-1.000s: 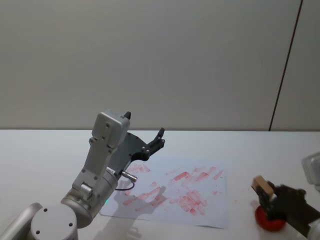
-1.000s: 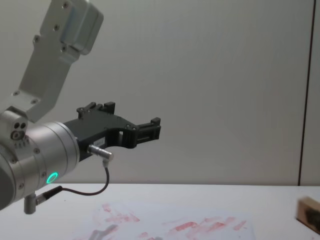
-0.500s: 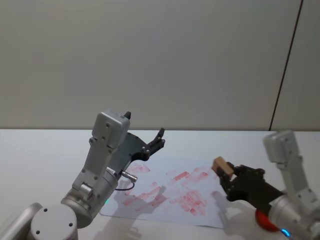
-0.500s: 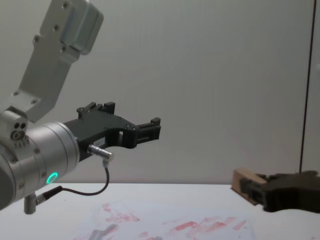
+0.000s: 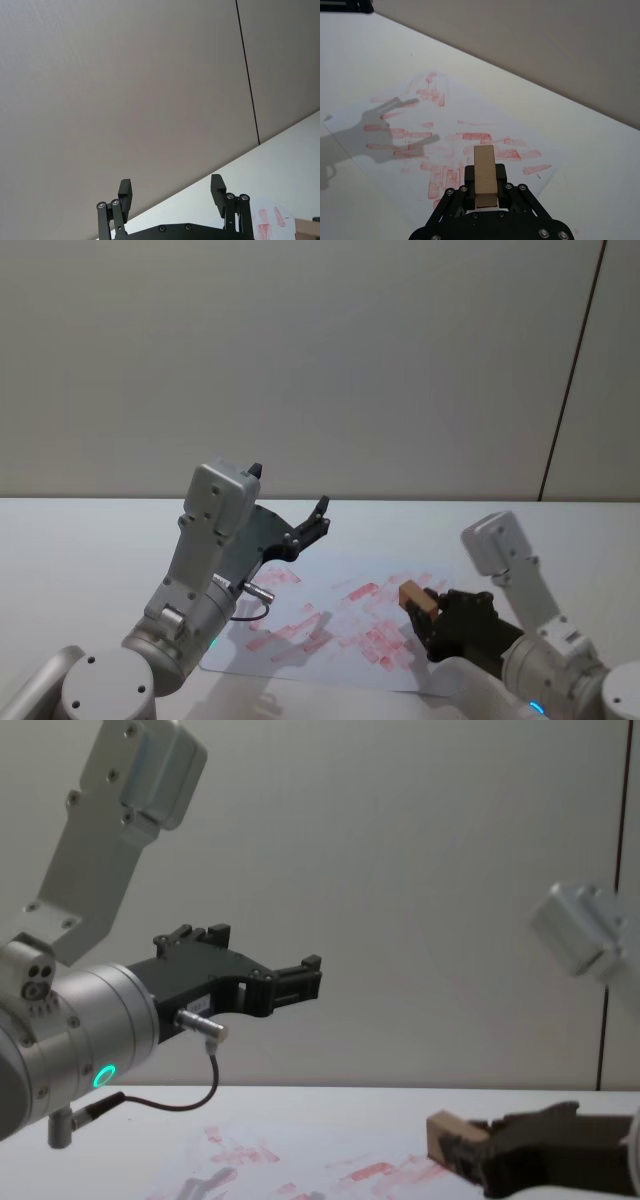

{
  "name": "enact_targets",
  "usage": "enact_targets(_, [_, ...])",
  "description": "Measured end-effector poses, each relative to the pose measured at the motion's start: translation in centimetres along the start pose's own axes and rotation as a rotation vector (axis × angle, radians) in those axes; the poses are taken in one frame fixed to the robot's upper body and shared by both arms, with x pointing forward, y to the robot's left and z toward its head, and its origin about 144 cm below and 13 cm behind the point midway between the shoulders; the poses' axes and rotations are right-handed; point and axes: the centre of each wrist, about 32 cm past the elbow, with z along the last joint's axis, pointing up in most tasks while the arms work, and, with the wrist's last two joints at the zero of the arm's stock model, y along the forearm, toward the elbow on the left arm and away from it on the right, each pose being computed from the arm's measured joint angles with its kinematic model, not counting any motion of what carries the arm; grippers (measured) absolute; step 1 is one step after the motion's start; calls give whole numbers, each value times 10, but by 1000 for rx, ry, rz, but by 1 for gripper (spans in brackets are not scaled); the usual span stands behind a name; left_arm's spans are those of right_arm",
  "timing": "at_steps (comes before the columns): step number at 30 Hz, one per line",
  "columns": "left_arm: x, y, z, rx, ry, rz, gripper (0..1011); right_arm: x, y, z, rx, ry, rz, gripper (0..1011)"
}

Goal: Use the one hand to pick up the stamp and affix it onto the A4 paper.

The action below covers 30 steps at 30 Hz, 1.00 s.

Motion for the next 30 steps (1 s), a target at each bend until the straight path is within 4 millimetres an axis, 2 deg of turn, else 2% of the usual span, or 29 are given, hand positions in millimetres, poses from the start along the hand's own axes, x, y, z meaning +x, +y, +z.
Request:
enact_targets(12, [0,0,0,0,0,0,1003,-10,16,-7,-127,-29,1,220])
enact_targets(30, [0,0,0,0,0,0,1003,-20,24,-9,-181,23,-34,220])
